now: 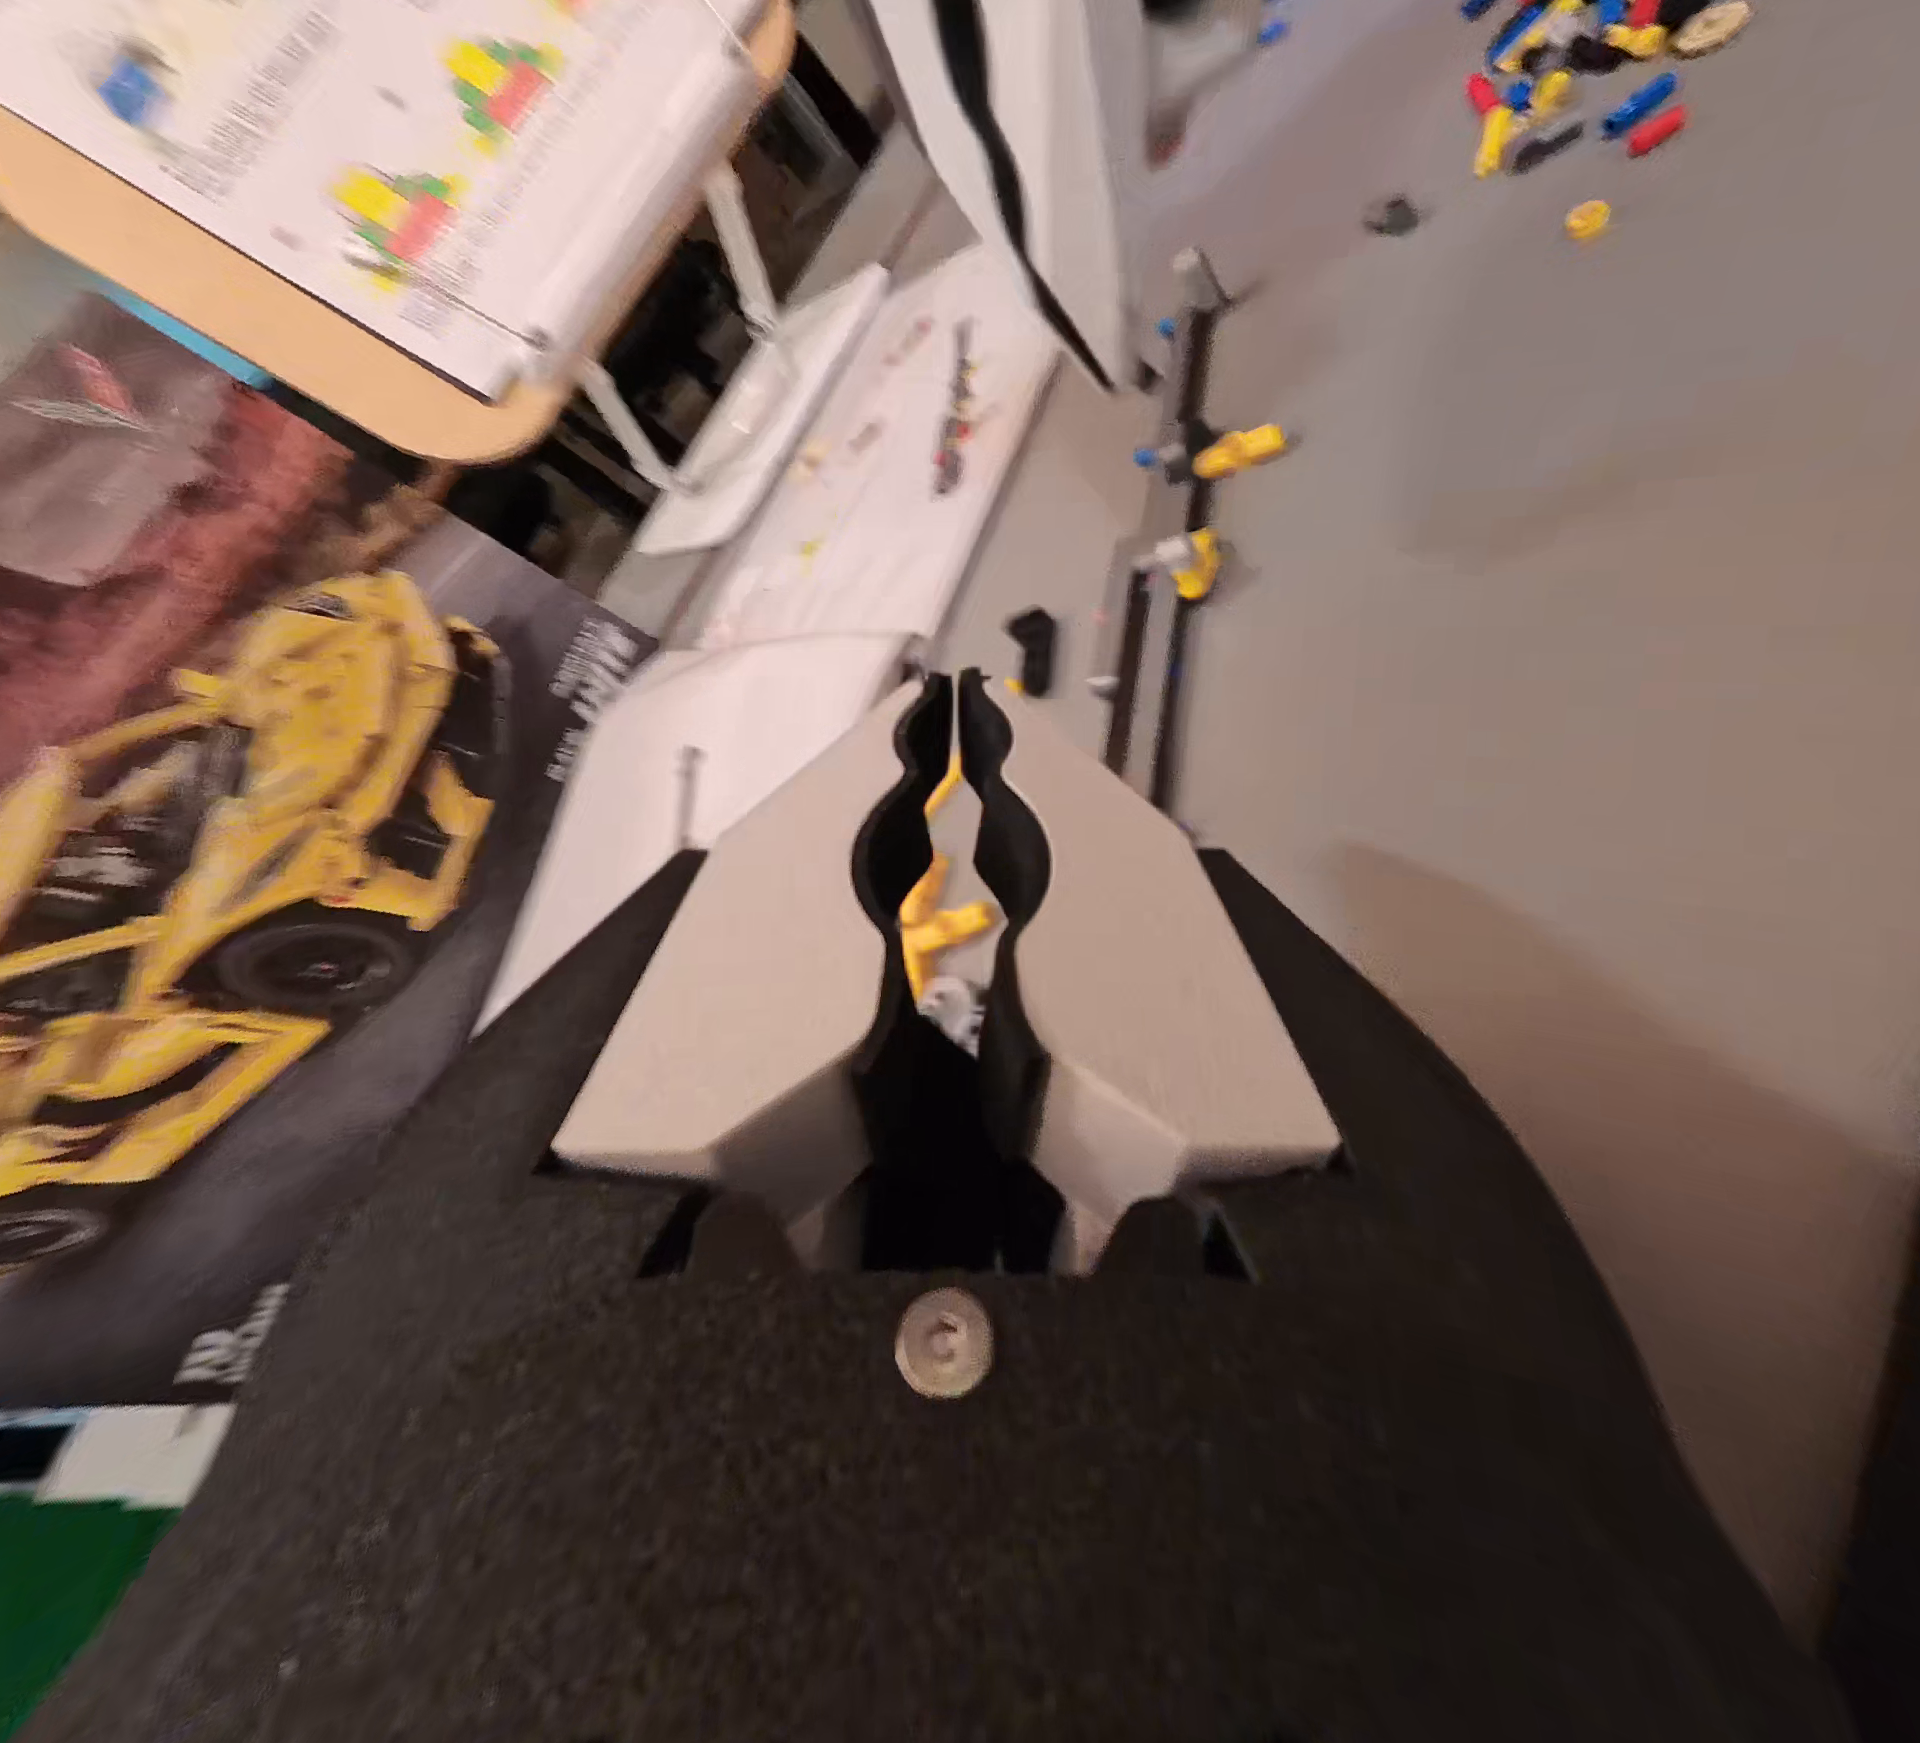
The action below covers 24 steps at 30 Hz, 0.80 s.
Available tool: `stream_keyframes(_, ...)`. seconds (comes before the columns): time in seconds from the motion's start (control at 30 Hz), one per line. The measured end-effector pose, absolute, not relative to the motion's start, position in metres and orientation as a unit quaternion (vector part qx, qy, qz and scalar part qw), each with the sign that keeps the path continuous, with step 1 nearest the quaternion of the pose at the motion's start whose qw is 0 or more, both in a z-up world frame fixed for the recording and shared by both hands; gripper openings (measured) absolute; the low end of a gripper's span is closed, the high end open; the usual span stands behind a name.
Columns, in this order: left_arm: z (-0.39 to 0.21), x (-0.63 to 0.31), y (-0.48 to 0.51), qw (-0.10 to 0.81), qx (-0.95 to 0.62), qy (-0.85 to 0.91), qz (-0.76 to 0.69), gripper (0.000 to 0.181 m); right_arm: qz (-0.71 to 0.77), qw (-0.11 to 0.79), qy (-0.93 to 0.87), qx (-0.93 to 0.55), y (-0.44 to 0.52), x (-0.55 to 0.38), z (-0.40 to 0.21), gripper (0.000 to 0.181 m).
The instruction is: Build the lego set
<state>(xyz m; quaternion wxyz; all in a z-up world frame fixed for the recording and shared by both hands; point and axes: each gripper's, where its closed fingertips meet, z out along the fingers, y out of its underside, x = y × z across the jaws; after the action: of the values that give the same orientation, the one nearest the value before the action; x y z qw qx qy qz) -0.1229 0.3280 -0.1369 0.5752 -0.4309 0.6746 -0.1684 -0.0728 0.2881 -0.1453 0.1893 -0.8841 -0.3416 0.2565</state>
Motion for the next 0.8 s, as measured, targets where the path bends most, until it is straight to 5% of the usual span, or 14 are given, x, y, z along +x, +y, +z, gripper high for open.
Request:
stream_keyframes(0.33,-0.161,-0.09,0.331,0.428,-0.514,0.701,-0.245,0.019,0.33,0.346,-0.215,-0.852,0.282,-0.048,-0.149,0.004)
stream_keyframes(0.8,-0.211,-0.051,0.353,0.269,-0.52,0.784,-0.204,0.02,0.097,0.276,-0.333,-0.896,0.253,-0.037,-0.211,0.004)
